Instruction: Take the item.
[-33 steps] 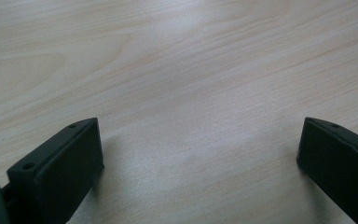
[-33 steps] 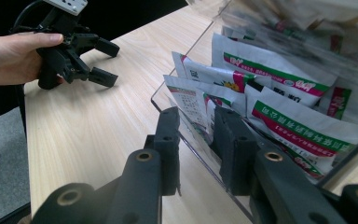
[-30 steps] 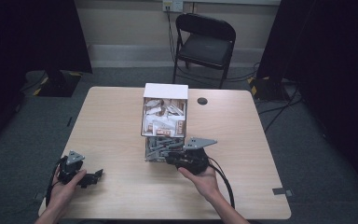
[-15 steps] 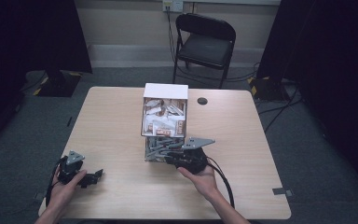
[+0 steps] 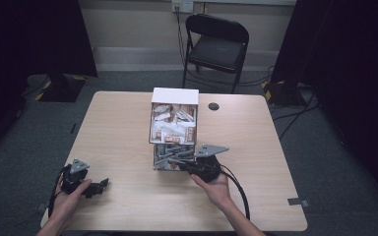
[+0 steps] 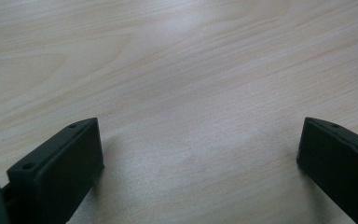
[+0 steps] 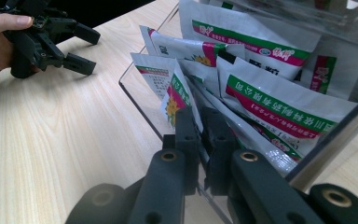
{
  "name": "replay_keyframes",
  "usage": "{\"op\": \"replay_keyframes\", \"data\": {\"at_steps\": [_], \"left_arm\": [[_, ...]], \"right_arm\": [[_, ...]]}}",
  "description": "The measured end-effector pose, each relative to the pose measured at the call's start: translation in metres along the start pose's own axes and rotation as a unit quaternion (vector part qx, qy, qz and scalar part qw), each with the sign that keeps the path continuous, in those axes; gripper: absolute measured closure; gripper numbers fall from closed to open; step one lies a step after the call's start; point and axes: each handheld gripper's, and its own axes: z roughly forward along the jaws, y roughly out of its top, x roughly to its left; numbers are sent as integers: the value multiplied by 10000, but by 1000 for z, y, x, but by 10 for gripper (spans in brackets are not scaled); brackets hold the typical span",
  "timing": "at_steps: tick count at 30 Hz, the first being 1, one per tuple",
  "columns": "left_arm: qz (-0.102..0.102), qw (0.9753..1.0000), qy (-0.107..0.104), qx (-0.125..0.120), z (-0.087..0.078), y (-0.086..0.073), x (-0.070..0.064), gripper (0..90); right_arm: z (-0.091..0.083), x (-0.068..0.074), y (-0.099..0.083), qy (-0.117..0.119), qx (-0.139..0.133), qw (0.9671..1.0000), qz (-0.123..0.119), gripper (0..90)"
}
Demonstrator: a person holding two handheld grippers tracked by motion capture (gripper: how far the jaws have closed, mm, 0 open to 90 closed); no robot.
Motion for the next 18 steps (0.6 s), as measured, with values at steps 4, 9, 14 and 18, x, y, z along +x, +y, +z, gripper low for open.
{"op": "replay_keyframes", "data": {"at_steps": [4, 9, 14, 18], "left_arm": [[-1, 10000, -1, -2, 0, 0, 0, 0], [1, 10000, 0, 2, 0, 0, 0, 0], [-2, 10000, -2, -1, 0, 0, 0, 0], [0, 10000, -2, 0, 0, 0, 0, 0]], "right_arm": [[0, -1, -1, -3, -33, 10000, 27, 871], [0, -1, -1, -1, -44, 10000, 43, 871], [-2, 1, 0, 21, -79, 9999, 58, 871], [-4, 0, 1, 84, -151, 9997, 155, 875]]}}
